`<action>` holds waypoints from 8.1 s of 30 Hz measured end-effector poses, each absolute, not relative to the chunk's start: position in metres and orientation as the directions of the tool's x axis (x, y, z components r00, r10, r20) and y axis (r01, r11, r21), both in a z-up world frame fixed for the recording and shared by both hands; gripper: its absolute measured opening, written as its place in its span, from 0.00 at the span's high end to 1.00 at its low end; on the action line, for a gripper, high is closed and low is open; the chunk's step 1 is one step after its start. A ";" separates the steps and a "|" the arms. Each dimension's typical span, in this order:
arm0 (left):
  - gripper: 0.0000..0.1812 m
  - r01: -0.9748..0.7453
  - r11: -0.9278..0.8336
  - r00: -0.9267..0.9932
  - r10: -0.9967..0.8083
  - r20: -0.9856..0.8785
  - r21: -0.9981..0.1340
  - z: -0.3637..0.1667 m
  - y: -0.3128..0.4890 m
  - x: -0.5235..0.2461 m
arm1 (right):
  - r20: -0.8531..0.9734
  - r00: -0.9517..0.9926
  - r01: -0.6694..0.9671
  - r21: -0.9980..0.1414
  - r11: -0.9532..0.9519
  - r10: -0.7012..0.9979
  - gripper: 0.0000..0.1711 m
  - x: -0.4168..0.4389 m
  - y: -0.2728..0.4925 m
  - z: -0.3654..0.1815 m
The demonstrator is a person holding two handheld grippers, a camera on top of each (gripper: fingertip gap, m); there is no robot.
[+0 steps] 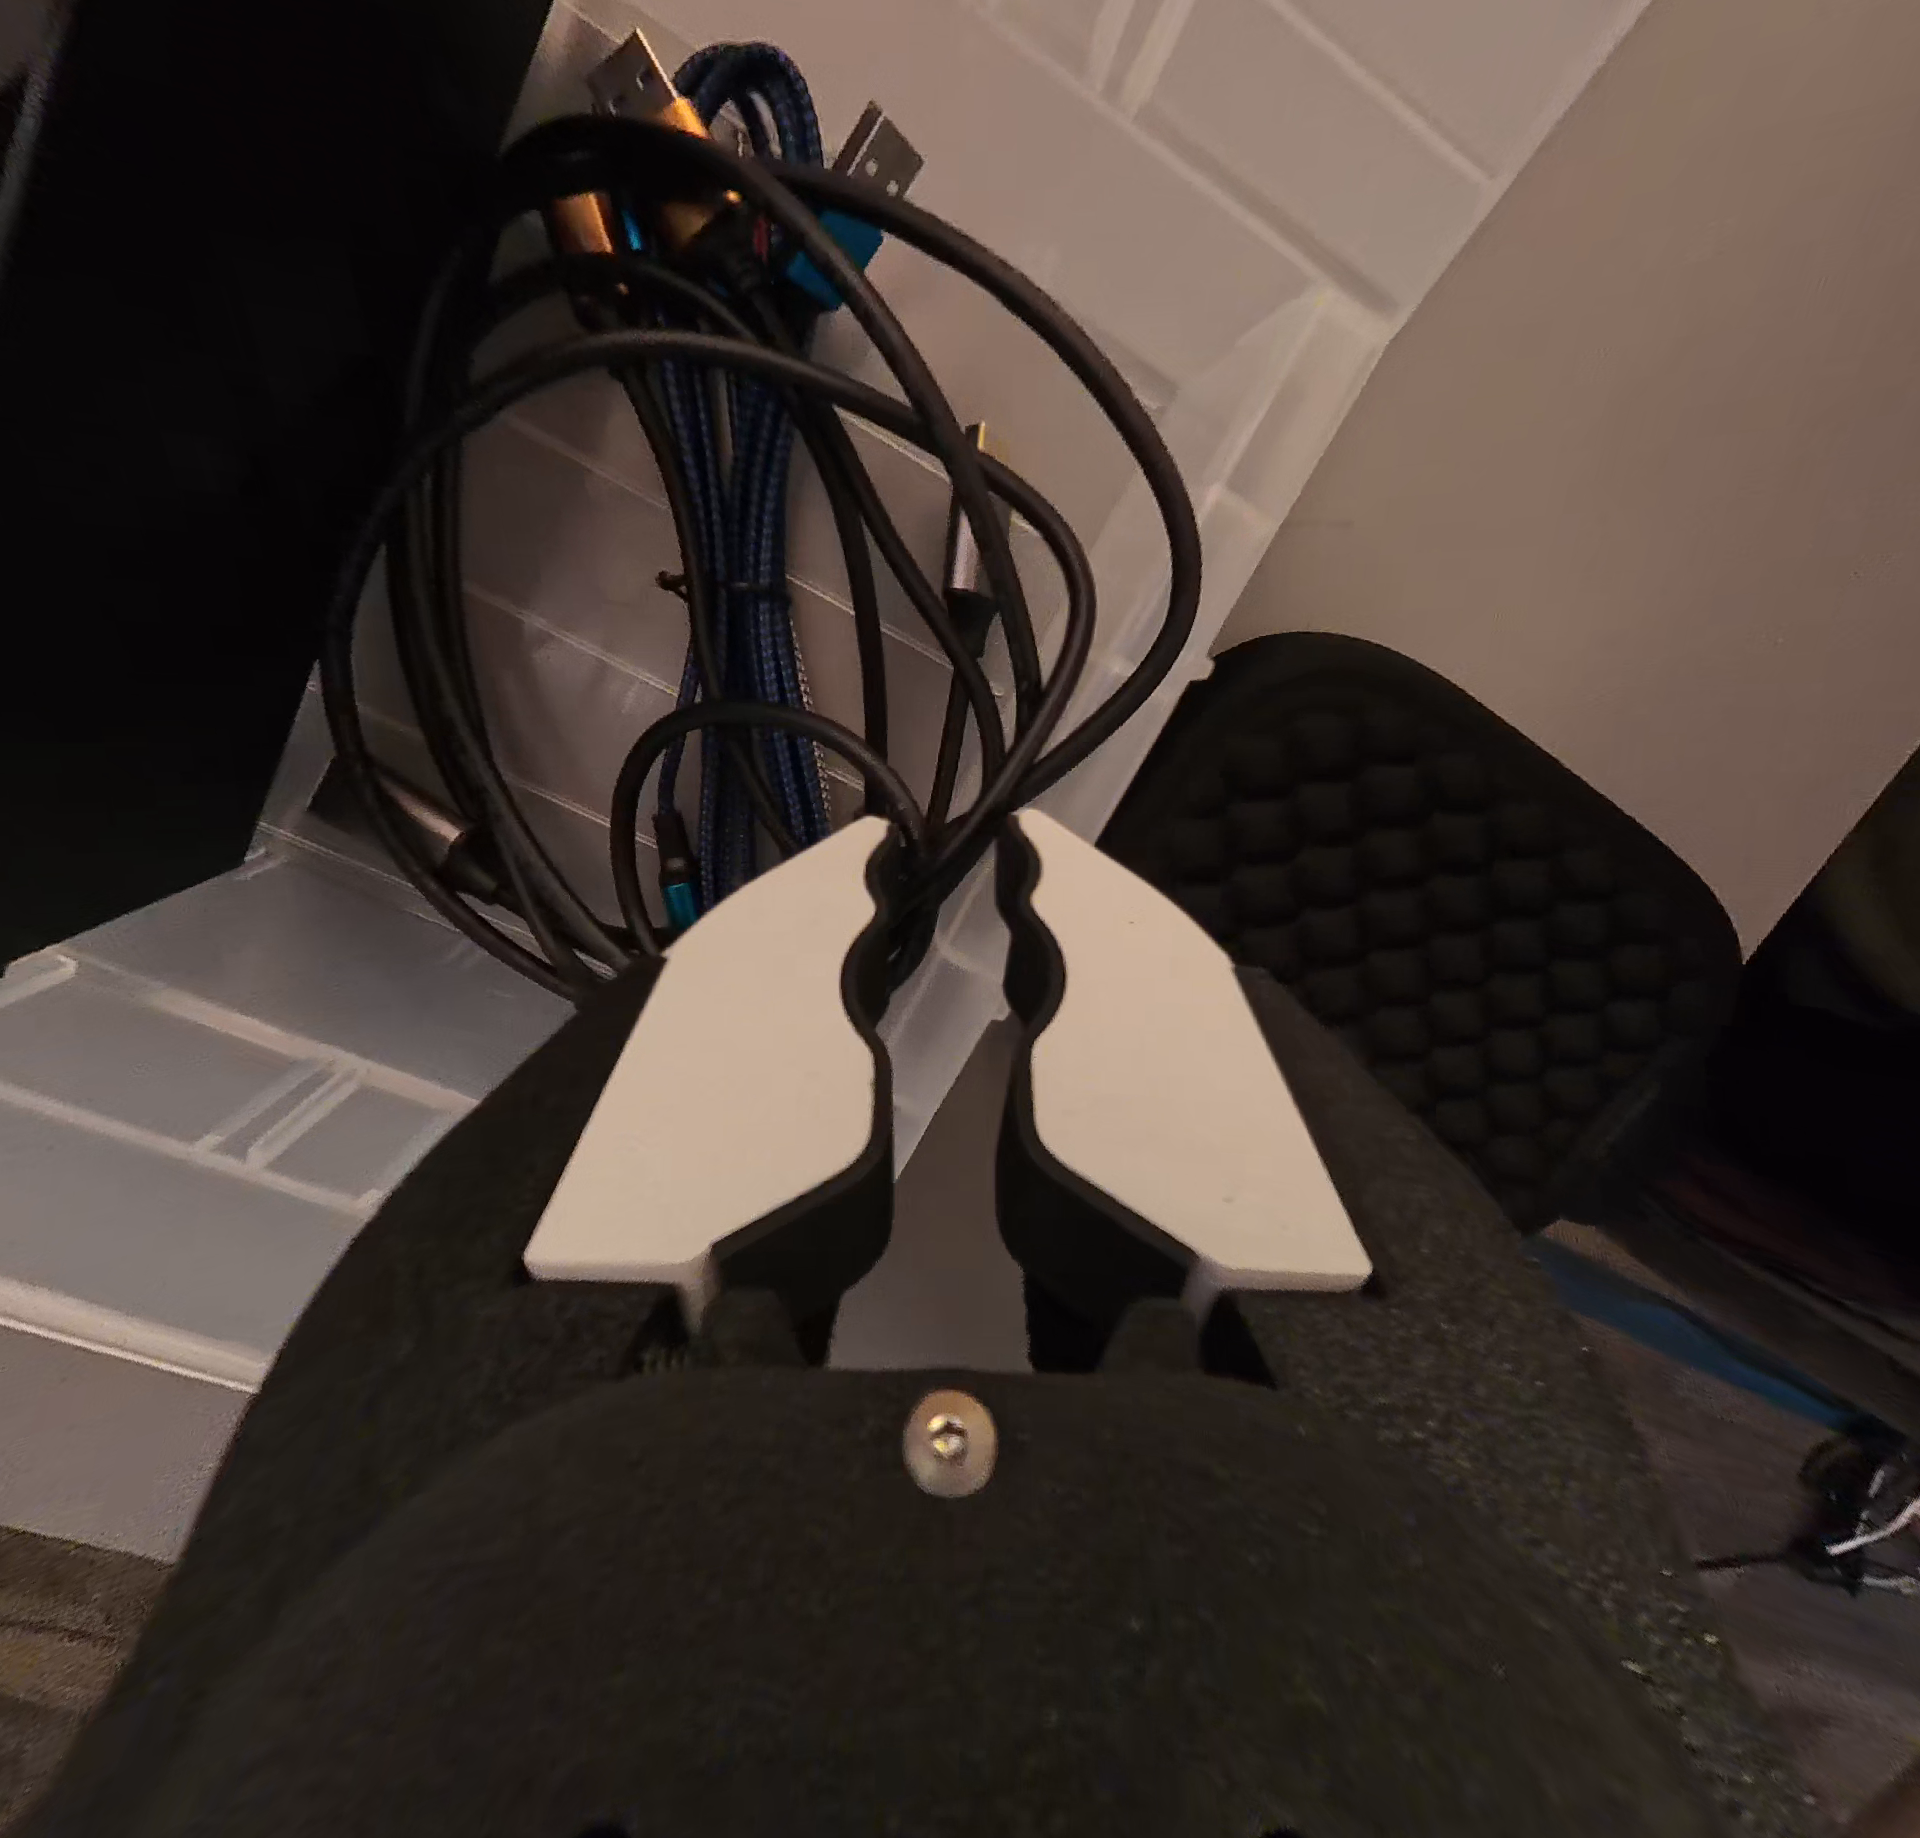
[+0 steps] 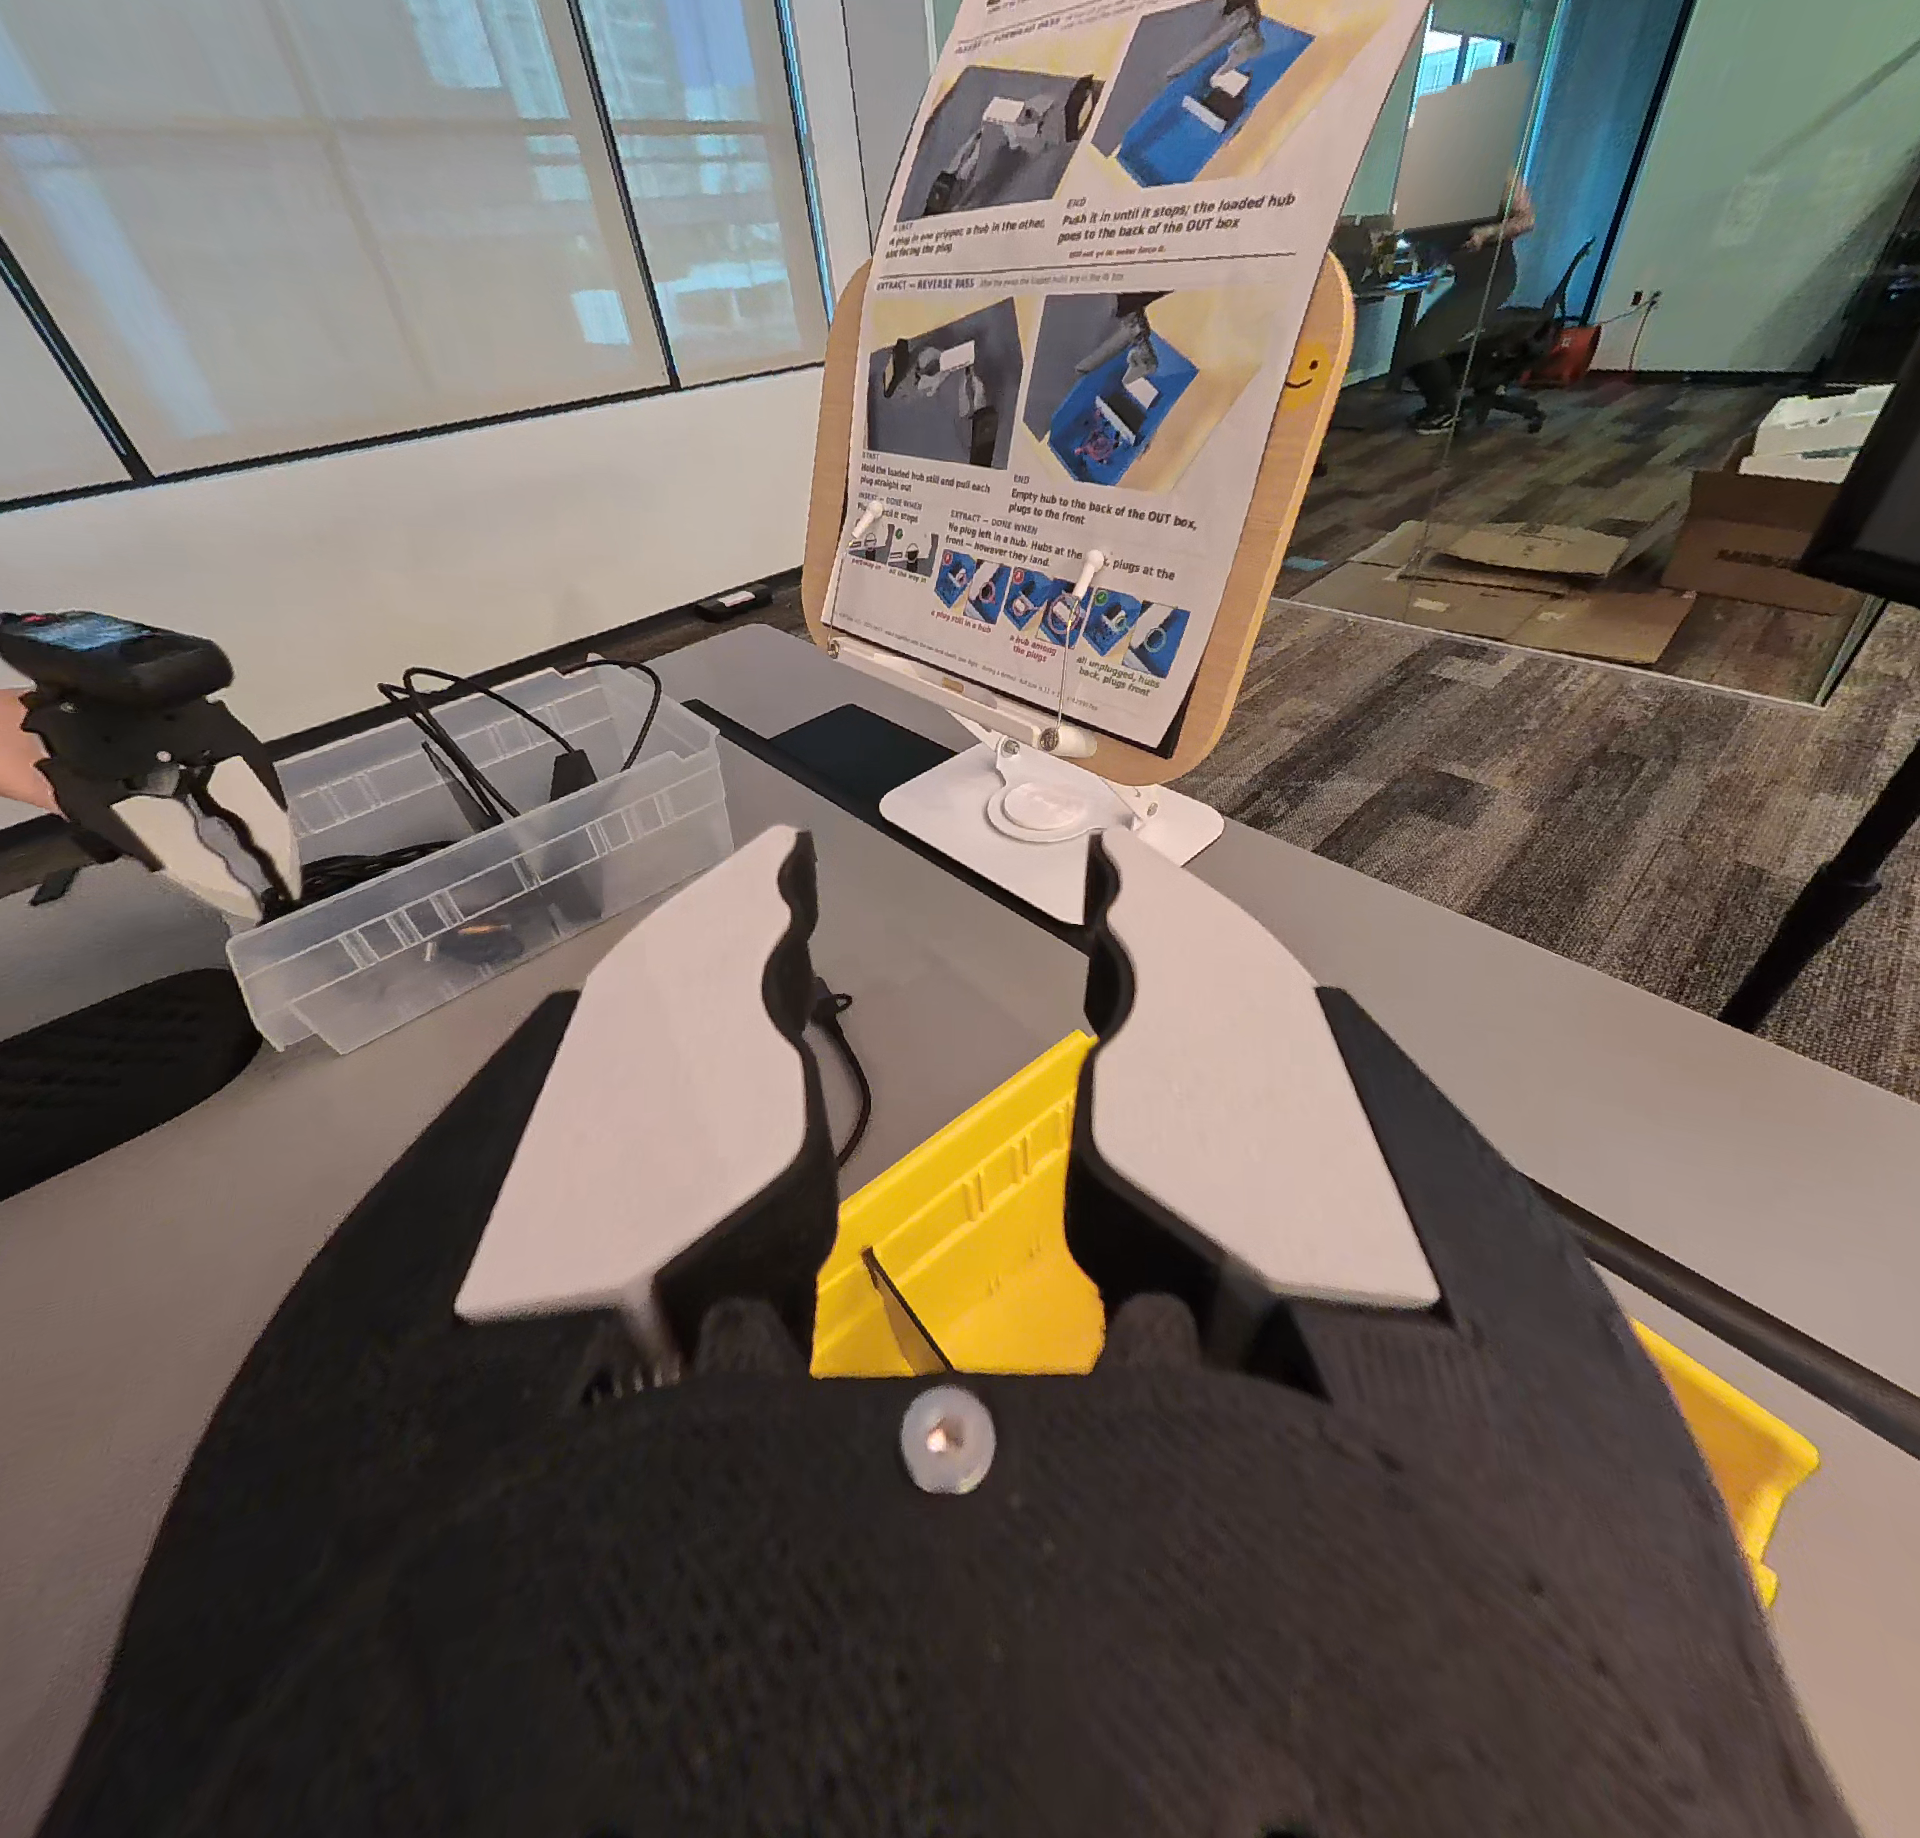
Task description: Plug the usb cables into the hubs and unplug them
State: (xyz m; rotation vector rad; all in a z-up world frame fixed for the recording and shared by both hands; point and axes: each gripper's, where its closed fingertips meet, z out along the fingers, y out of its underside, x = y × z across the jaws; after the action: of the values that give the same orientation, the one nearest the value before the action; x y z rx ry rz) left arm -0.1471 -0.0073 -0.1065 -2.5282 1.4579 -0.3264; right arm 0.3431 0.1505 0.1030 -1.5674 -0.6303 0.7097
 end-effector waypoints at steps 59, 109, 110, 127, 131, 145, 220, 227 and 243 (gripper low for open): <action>0.98 -0.837 -0.133 0.477 -0.653 -0.588 -0.531 0.229 0.054 -0.039 | -0.036 0.203 0.152 -0.986 -0.068 0.978 0.71 0.153 0.079 0.084; 0.94 -0.740 -0.011 0.065 -0.996 -0.056 -0.673 -0.105 -0.068 0.106 | 0.232 0.132 0.820 -0.572 0.025 0.964 1.00 0.166 0.100 -0.060; 0.93 -0.746 -0.012 0.078 -0.994 -0.070 -0.665 -0.104 -0.066 0.101 | 0.263 0.128 0.835 -0.549 0.039 0.956 1.00 0.168 0.103 -0.062; 0.88 -0.665 -0.059 0.357 -0.901 -0.247 -0.745 0.006 -0.015 0.046 | 0.370 -0.062 0.739 -0.607 0.291 0.927 1.00 0.146 0.071 -0.037; 0.87 -0.598 -0.037 0.342 -0.915 -0.213 -0.801 0.020 0.009 0.087 | 0.433 -0.128 0.702 -0.596 0.389 0.892 1.00 0.133 0.058 -0.032; 0.98 -0.722 -0.011 0.261 -0.930 -0.258 -0.692 -0.010 0.053 0.130 | 0.509 -0.055 0.656 -0.630 0.415 0.859 0.91 0.133 0.068 -0.013; 0.91 -0.454 -0.312 0.650 -0.757 -0.071 -0.835 -0.016 0.062 0.097 | -0.101 0.616 0.719 -0.331 -0.611 0.781 0.93 0.200 0.094 -0.091; 0.95 -0.458 -0.295 0.670 -0.734 -0.107 -0.839 -0.025 0.075 0.100 | -0.127 0.595 0.787 -0.108 -0.608 0.793 0.94 0.212 0.066 -0.120; 0.86 -0.714 -0.292 0.482 -0.864 -0.144 -0.637 -0.096 0.084 0.149 | -0.160 0.638 0.700 -0.287 -0.653 0.754 0.99 0.238 0.086 -0.074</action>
State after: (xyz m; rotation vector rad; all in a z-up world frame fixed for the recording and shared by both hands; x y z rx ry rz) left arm 0.1491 0.0840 -0.0956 -2.0816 1.2981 -0.2997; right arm 0.2380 0.0864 -0.0744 -2.6590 -1.1951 0.3949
